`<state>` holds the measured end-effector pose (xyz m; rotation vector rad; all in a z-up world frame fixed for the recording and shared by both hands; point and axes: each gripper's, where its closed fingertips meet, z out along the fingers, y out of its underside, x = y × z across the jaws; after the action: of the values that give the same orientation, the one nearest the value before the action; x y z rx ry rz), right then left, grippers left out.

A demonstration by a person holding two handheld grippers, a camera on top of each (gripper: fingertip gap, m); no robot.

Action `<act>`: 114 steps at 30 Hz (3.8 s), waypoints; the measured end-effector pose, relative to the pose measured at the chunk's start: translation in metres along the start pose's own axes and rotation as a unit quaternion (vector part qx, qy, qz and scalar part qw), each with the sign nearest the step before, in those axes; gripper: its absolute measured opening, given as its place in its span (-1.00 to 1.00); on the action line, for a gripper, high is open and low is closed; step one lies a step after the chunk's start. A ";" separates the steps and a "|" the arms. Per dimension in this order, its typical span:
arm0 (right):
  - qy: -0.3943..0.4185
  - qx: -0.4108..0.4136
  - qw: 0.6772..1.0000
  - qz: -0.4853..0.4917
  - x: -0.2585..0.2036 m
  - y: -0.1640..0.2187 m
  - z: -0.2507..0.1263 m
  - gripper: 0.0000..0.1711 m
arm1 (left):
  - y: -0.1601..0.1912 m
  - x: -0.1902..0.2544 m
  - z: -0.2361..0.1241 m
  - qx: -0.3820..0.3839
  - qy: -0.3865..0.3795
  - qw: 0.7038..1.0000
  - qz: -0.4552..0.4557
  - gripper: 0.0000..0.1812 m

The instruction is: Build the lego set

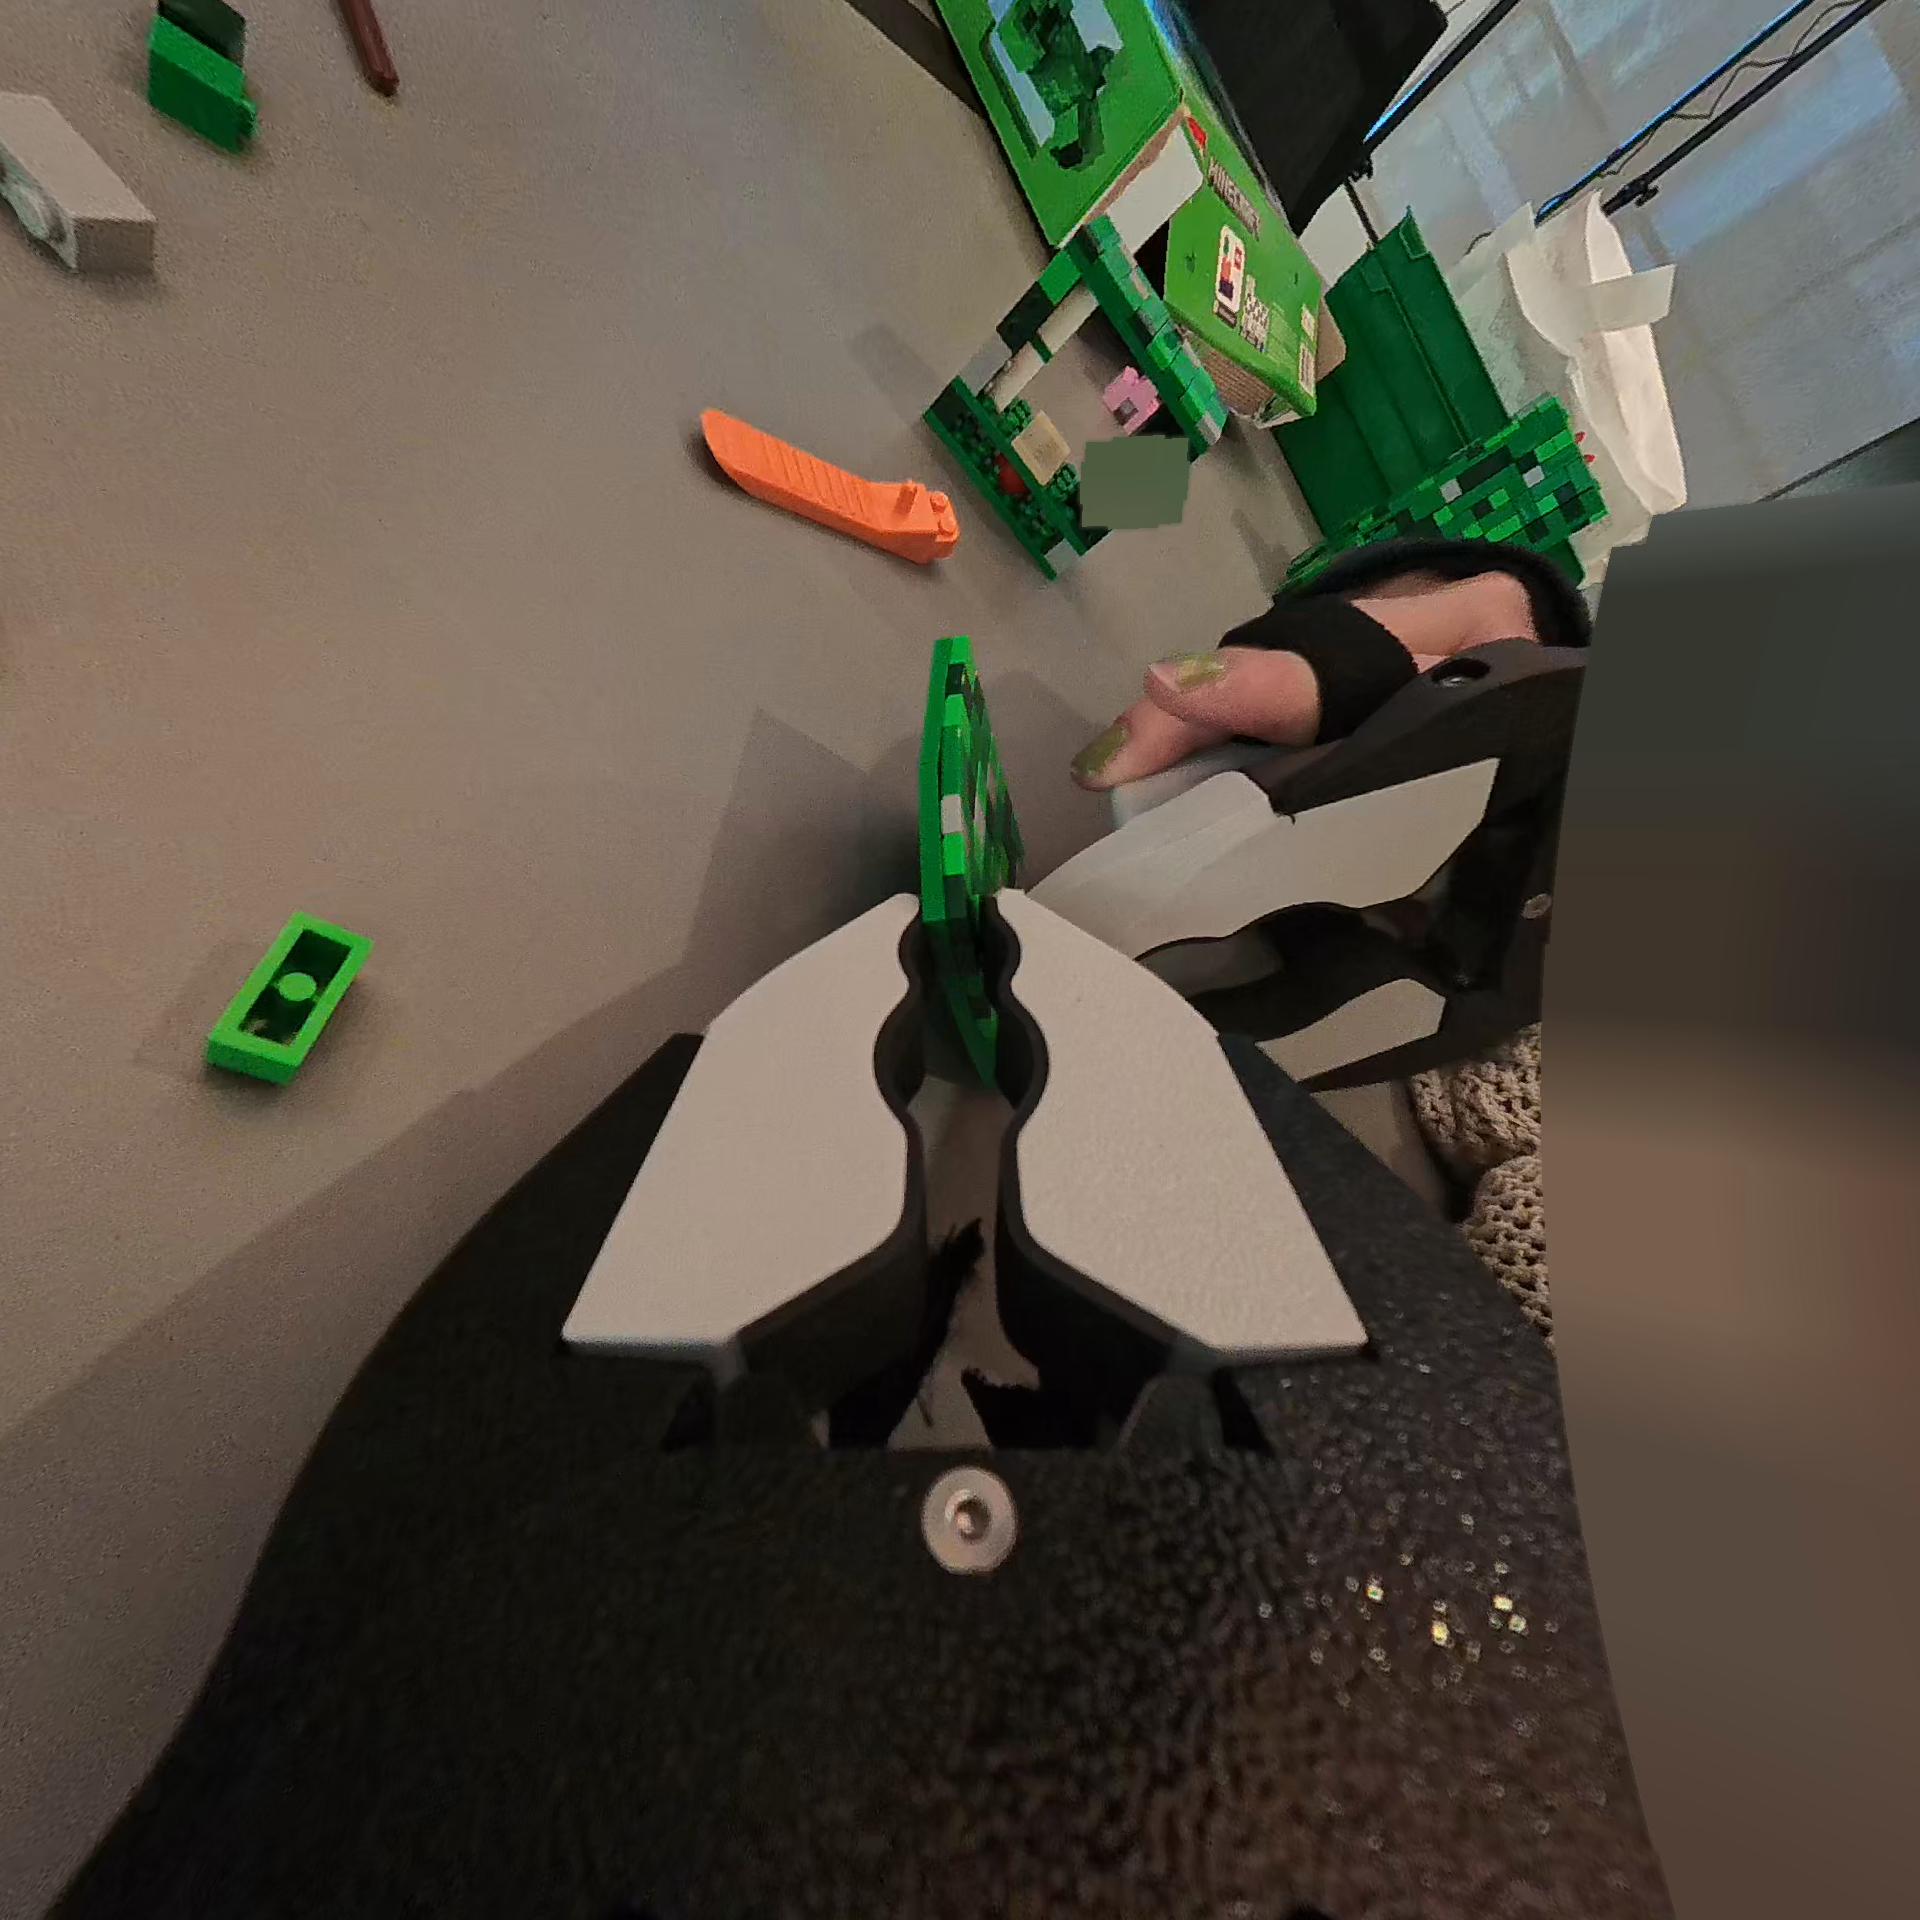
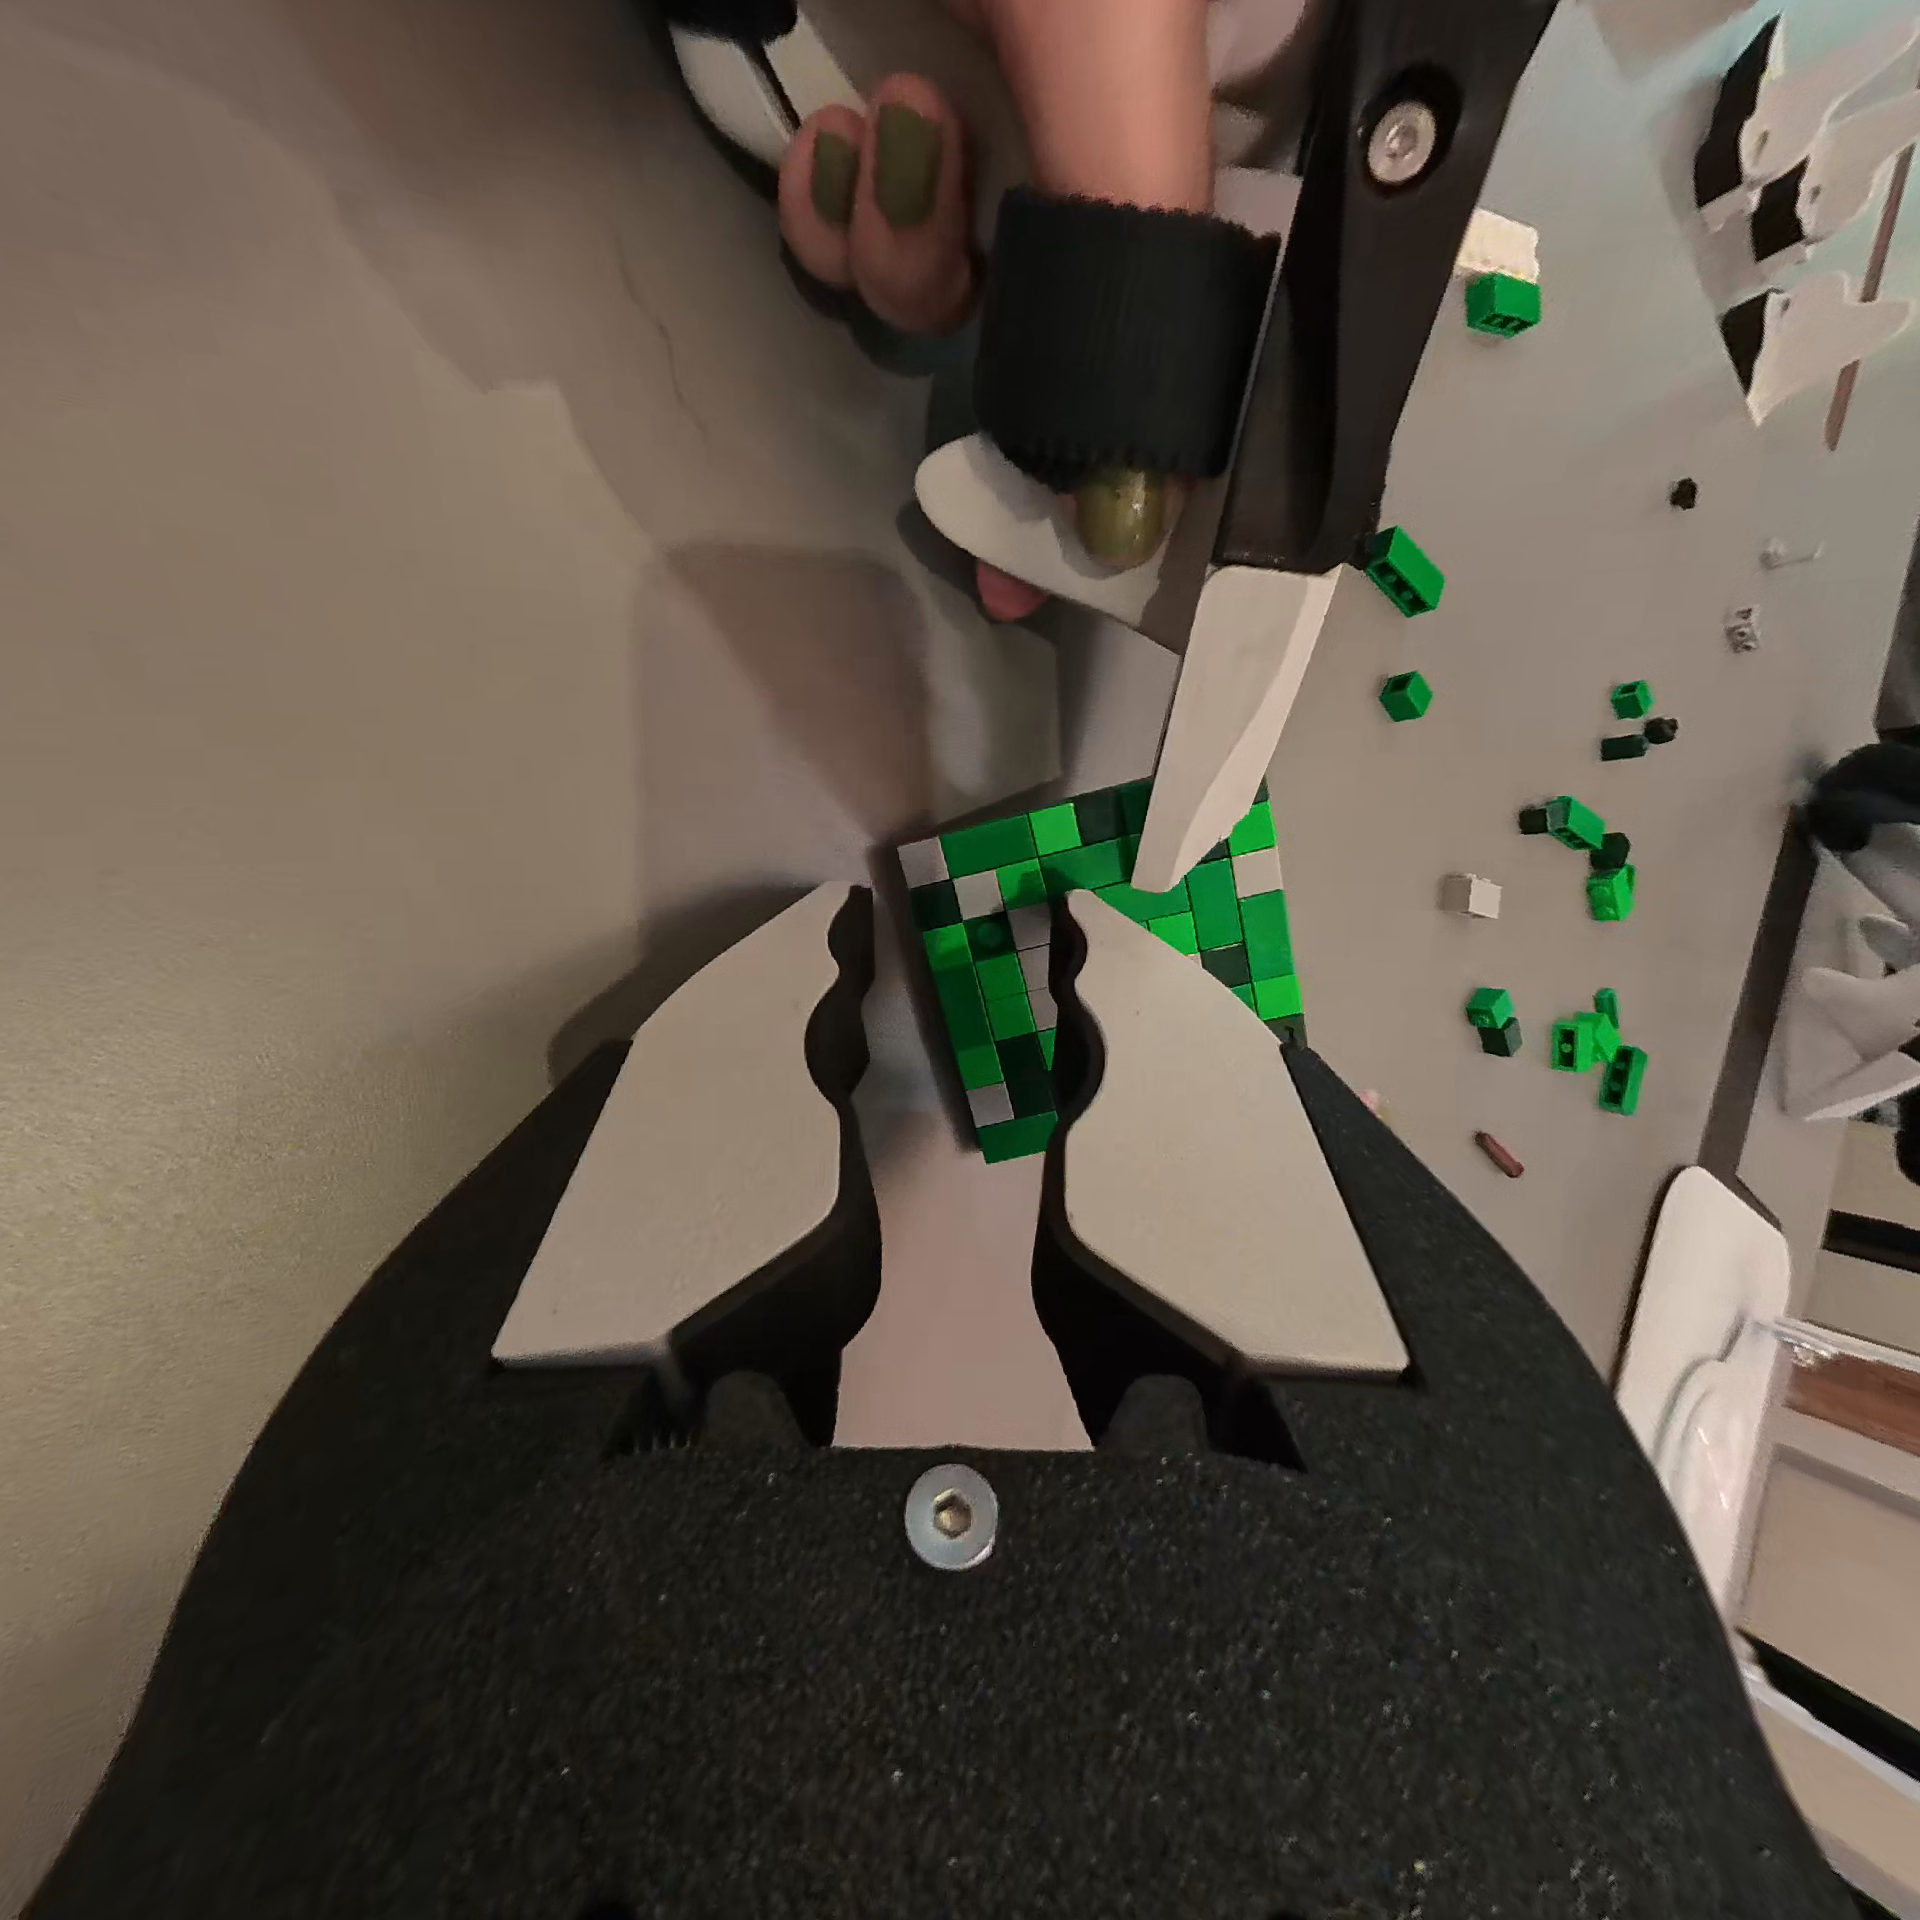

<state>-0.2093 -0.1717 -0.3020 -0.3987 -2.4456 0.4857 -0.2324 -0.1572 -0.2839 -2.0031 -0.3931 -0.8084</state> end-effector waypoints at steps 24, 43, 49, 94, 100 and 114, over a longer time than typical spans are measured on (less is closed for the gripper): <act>-0.123 0.059 0.988 0.073 0.010 0.003 -0.006 -1.00 | 0.003 -0.003 0.002 -0.004 -0.041 0.998 0.047 -0.89; -0.094 0.058 0.994 0.009 0.000 0.002 -0.010 -0.67 | -0.001 0.006 0.000 0.011 -0.012 0.998 0.063 -0.92; -0.071 0.007 0.997 -0.042 -0.003 0.005 -0.009 -0.68 | 0.000 0.007 0.000 0.011 -0.020 0.997 0.078 -0.93; 0.070 0.077 0.995 -0.008 0.015 0.011 -0.021 -0.73 | 0.023 0.008 0.007 -0.092 -0.008 0.988 0.125 -0.93; 0.089 0.061 0.993 -0.055 0.017 0.008 -0.008 -0.89 | 0.022 0.006 0.007 -0.091 0.005 0.993 0.072 -0.93; 0.062 -0.023 0.984 -0.168 0.017 0.006 -0.001 -0.93 | 0.020 0.003 0.007 -0.100 0.021 0.995 0.015 -0.93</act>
<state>-0.2208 -0.1594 -0.2949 -0.0284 -2.3424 0.2515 -0.2159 -0.1618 -0.2970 -2.1678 -0.2659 -0.8992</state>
